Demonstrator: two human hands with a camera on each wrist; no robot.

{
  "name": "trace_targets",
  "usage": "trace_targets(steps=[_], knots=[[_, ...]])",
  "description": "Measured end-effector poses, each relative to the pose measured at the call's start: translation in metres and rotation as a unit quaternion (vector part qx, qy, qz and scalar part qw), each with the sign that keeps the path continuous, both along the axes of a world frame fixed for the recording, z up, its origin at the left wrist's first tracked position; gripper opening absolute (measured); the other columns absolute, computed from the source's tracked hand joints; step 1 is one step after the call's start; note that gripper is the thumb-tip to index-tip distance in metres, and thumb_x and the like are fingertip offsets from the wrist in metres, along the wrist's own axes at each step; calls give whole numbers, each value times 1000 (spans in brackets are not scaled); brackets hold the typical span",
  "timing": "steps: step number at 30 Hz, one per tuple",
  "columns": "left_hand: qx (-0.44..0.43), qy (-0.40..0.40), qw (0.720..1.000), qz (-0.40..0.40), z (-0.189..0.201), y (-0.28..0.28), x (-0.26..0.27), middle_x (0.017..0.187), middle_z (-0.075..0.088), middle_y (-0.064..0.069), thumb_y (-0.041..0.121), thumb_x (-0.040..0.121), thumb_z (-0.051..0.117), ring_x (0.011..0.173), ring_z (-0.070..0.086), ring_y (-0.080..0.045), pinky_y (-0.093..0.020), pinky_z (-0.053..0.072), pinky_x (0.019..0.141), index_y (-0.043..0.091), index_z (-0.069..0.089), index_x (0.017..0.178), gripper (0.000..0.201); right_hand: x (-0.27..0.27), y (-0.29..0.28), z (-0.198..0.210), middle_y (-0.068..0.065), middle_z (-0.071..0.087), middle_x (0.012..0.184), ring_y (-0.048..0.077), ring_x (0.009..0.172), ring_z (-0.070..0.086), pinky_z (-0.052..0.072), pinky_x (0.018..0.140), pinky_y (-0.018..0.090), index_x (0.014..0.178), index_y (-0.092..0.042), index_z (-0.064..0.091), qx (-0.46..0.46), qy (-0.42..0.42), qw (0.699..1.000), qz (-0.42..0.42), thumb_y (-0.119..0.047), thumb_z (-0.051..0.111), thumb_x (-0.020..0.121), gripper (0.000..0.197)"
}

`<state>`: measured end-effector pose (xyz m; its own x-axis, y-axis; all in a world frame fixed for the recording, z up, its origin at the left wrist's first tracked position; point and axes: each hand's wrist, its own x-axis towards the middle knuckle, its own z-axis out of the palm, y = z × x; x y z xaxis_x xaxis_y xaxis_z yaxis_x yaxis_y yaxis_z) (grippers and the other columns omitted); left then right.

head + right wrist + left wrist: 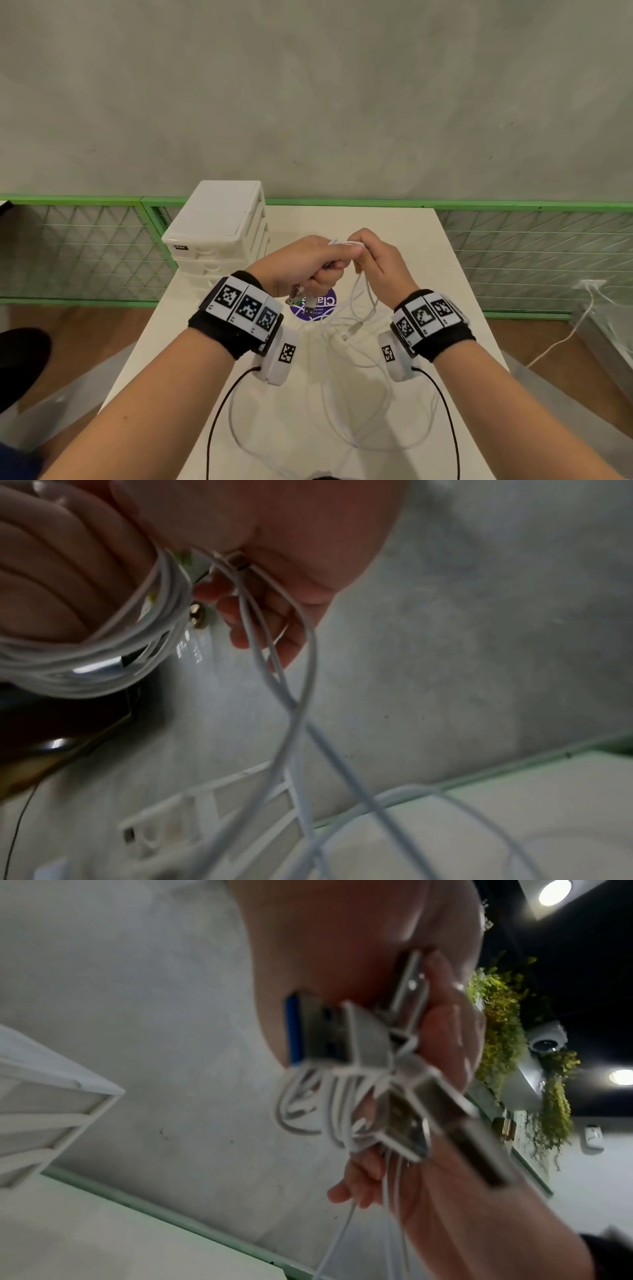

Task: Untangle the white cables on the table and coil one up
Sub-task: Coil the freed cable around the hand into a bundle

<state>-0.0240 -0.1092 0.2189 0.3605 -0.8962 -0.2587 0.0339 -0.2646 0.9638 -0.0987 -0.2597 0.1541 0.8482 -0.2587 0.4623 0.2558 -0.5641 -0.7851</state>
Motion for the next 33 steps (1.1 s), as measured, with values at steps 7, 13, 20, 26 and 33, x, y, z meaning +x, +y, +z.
trace_targets(steps=[7, 13, 20, 26, 33], knots=[[-144, 192, 971, 0, 18, 1, -4, 32, 26, 10, 32, 93, 38, 23, 20, -3, -13, 15, 33, 20, 41, 52, 43, 8, 30, -13, -12, 44, 51, 8, 44, 39, 41, 49, 24, 86, 2, 52, 275, 29, 960, 55, -25, 39, 99, 33], [-211, 244, 940, 114, 24, -6, 1, 32, 23, 10, 41, 102, 32, 23, 19, -3, -16, 20, 31, 18, 40, 59, 49, 8, 51, -31, -3, 43, 59, 9, 49, 39, 38, 51, 23, 80, -21, 49, 232, 127, 964, 36, -16, 40, 100, 22], [-267, 257, 890, 265, 14, -11, 14, 40, 22, 9, 67, 93, 22, 29, 19, -5, -19, 22, 34, 17, 40, 67, 59, 0, 56, -48, -1, 61, 75, 22, 76, 58, 44, 76, 38, 97, -16, 51, -29, 273, 960, 54, -23, 40, 98, 13], [-328, 282, 799, 419, 3, -13, 36, 44, 33, 7, 55, 99, 29, 35, 31, -8, -20, 31, 45, 17, 39, 71, 48, -12, 57, -37, 10, 65, 105, 26, 91, 59, 41, 73, 25, 121, -10, 55, -158, 235, 958, 47, -18, 43, 98, 27], [-54, -241, 910, 334, -38, -16, 29, 51, 41, -7, 28, 102, 42, 42, 39, -17, -29, 36, 45, 12, 40, 58, 46, -2, 43, -1, 7, 72, 87, 26, 76, 63, 45, 66, 32, 106, -22, 69, -192, 147, 969, 44, -33, 55, 93, 22]])
